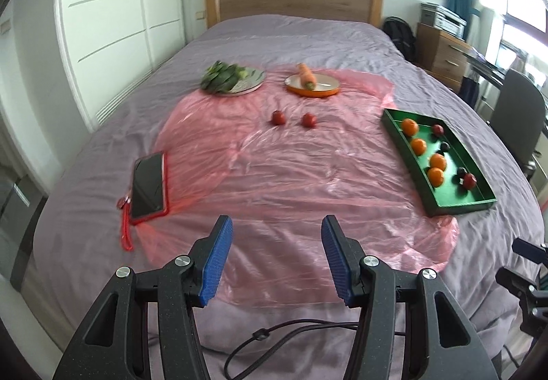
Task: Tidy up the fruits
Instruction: 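Withdraw both tools from the tray back over the remaining apples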
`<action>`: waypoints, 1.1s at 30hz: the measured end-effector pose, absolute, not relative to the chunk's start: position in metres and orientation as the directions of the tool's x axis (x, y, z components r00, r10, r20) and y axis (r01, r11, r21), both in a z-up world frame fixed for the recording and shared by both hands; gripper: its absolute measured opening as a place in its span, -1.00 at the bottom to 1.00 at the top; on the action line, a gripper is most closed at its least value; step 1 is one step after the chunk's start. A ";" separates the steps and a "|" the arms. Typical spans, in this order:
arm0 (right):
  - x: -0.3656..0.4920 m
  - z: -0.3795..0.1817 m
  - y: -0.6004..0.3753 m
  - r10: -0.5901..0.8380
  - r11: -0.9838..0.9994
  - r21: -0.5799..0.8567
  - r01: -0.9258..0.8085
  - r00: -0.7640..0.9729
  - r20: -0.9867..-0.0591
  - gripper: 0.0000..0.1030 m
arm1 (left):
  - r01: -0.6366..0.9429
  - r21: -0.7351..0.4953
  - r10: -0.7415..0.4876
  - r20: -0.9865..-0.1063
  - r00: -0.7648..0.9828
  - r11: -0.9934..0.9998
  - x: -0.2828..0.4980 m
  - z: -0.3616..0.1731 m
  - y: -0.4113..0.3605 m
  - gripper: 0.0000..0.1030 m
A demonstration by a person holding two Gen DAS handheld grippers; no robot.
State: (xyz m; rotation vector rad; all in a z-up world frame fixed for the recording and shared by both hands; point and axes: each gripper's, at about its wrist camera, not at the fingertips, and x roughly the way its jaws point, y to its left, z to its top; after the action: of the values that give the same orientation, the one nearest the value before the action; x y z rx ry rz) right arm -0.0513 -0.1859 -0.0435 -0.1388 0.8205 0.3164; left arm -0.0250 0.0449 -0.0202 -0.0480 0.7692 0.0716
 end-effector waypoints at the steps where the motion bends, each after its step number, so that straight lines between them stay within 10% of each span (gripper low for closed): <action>1: -0.050 -0.043 -0.182 0.232 0.940 0.002 -0.340 0.635 -0.737 1.00 | -0.096 -0.023 0.053 -0.698 0.714 0.995 -0.024 -0.021 0.049 -0.06; 33: 0.130 -0.070 -0.084 0.342 0.876 0.047 -0.479 0.551 -0.761 1.00 | -0.198 -0.062 0.091 -0.729 0.679 0.978 0.148 -0.054 0.107 0.44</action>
State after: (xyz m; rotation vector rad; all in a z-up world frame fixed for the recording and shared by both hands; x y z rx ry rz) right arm 0.1298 -0.0838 -0.0698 -0.1741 0.8592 0.4888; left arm 0.1477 0.1066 -0.0540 -0.1393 0.8091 0.1627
